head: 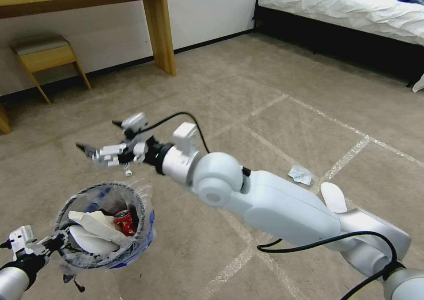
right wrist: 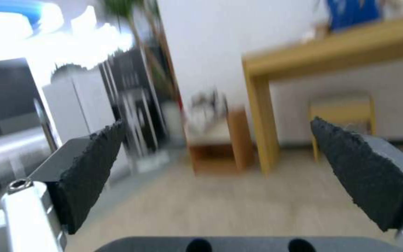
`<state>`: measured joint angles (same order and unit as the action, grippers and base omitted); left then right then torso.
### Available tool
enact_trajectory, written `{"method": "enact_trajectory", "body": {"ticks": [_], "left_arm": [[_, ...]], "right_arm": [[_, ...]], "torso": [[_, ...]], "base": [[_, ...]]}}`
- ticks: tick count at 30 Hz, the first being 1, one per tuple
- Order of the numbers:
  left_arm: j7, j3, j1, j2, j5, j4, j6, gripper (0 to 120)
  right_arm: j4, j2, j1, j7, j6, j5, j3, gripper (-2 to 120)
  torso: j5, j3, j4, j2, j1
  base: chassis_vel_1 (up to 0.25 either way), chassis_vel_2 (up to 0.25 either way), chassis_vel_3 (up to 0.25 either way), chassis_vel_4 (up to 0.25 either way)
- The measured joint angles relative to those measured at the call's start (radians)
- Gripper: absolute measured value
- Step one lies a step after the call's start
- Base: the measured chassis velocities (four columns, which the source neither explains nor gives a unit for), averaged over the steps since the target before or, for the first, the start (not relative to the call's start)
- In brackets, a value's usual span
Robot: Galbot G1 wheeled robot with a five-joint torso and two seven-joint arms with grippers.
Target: Pick up the trash bin and place the garbage on the floor into it.
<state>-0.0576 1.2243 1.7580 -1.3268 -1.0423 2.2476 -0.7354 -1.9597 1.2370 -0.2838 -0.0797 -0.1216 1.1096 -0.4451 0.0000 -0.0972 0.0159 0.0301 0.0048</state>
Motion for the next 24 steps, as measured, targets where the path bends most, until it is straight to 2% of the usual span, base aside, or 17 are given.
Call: {"method": "enact_trajectory", "body": {"ticks": [1, 2, 3, 5, 6, 8, 11, 12, 13, 14, 15, 16, 19, 21, 22, 24], "left_arm": [[0.0, 0.0, 0.0, 0.0, 0.0, 0.0, 0.0, 1], [0.0, 0.003, 0.005, -0.003, 0.001, 0.002, 0.0, 1], [0.0, 0.003, 0.005, -0.003, 0.001, 0.002, 0.0, 1], [0.001, 0.008, 0.008, -0.005, 0.007, 0.002, 0.0, 1], [0.001, 0.008, 0.008, -0.005, 0.007, 0.002, 0.0, 1], [0.003, 0.013, 0.009, -0.005, 0.016, -0.002, 0.0, 1], [0.003, 0.017, 0.01, -0.005, 0.016, -0.003, 0.0, 1], [0.003, 0.02, 0.013, -0.005, 0.017, -0.003, 0.0, 1], [0.003, 0.02, 0.013, -0.005, 0.017, -0.003, 0.0, 1], [0.004, 0.02, 0.014, -0.006, 0.018, -0.003, 0.0, 1], [0.004, 0.02, 0.014, -0.007, 0.018, -0.003, 0.0, 1], [0.005, 0.02, 0.013, -0.009, 0.019, -0.003, 0.0, 1], [0.005, 0.02, 0.012, -0.01, 0.02, -0.004, 0.0, 1], [0.006, 0.018, 0.008, -0.013, 0.024, -0.007, 0.0, 1], [0.006, 0.018, 0.008, -0.013, 0.024, -0.007, 0.0, 1], [0.007, 0.017, 0.003, -0.015, 0.024, -0.007, 0.0, 1]], "right_arm": [[-0.001, -0.002, -0.004, 0.003, 0.004, 0.003, 0.007, 100], [-0.015, -0.021, -0.05, 0.025, 0.04, 0.019, 0.087, 100], [-0.015, -0.021, -0.05, 0.025, 0.04, 0.019, 0.087, 100], [-0.022, -0.062, -0.119, 0.039, 0.068, -0.002, 0.197, 100], [-0.022, -0.062, -0.119, 0.039, 0.068, -0.002, 0.197, 100], [-0.003, -0.122, -0.188, 0.04, 0.147, -0.074, 0.299, 100], [0.011, -0.155, -0.223, 0.039, 0.184, -0.114, 0.353, 100], [0.025, -0.195, -0.265, 0.037, 0.227, -0.16, 0.426, 100], [0.025, -0.195, -0.265, 0.037, 0.227, -0.16, 0.426, 100], [0.035, -0.223, -0.299, 0.029, 0.26, -0.198, 0.487, 100], [0.038, -0.23, -0.311, 0.025, 0.268, -0.211, 0.508, 100], [0.054, -0.244, -0.351, 0.016, 0.301, -0.276, 0.596, 100], [0.065, -0.248, -0.377, 0.009, 0.327, -0.312, 0.646, 100], [0.069, -0.257, -0.47, -0.014, 0.36, -0.371, 0.761, 100], [0.069, -0.257, -0.47, -0.014, 0.36, -0.371, 0.761, 100], [0.072, -0.254, -0.553, -0.026, 0.38, -0.409, 0.834, 100]], "torso": [[0.0, 0.0, -0.0001, 0.0, 0.0], [0.0002, 0.0, 0.0, 0.0, 0.0], [0.0002, 0.0, 0.0, 0.0, 0.0], [0.0002, 0.0, 0.0001, 0.0, 0.0], [0.0002, 0.0, 0.0001, 0.0, 0.0], [0.0003, 0.0, 0.0002, 0.0, 0.0], [0.0005, 0.0, 0.0001, 0.0, 0.0], [0.0005, 0.0, 0.0003, 0.0, 0.0], [0.0005, 0.0, 0.0003, 0.0, 0.0], [0.0005, 0.0, 0.0004, 0.0, 0.0], [0.0005, 0.0, 0.0003, 0.0, 0.0], [0.0005, 0.0, 0.0003, 0.0, 0.0], [0.0003, 0.0, 0.0001, 0.0, 0.0], [0.0001, 0.0, 0.0001, 0.0, 0.0], [0.0001, 0.0, 0.0001, 0.0, 0.0], [0.0005, 0.0, 0.0004, 0.0, 0.0]], "base": [[0.0, 0.0, 0.0, 0.0], [0.0, 0.0, 0.0, 0.0], [0.0, 0.0, 0.0, 0.0], [0.0, 0.0, 0.0, 0.0], [0.0, 0.0, 0.0, 0.0], [0.0, 0.0, 0.0, 0.0], [0.0, 0.0, 0.0, 0.0], [0.0, 0.0, 0.0, 0.0], [0.0, 0.0, 0.0, 0.0], [0.0, 0.0, 0.0, 0.0], [0.0, 0.0, 0.0, 0.0], [0.0, 0.0, 0.0, 0.0], [0.0, 0.0, 0.0, 0.0], [0.0, 0.0, 0.0, 0.0], [0.0, 0.0, 0.0, 0.0], [0.0, 0.0, 0.0, 0.0]]}}
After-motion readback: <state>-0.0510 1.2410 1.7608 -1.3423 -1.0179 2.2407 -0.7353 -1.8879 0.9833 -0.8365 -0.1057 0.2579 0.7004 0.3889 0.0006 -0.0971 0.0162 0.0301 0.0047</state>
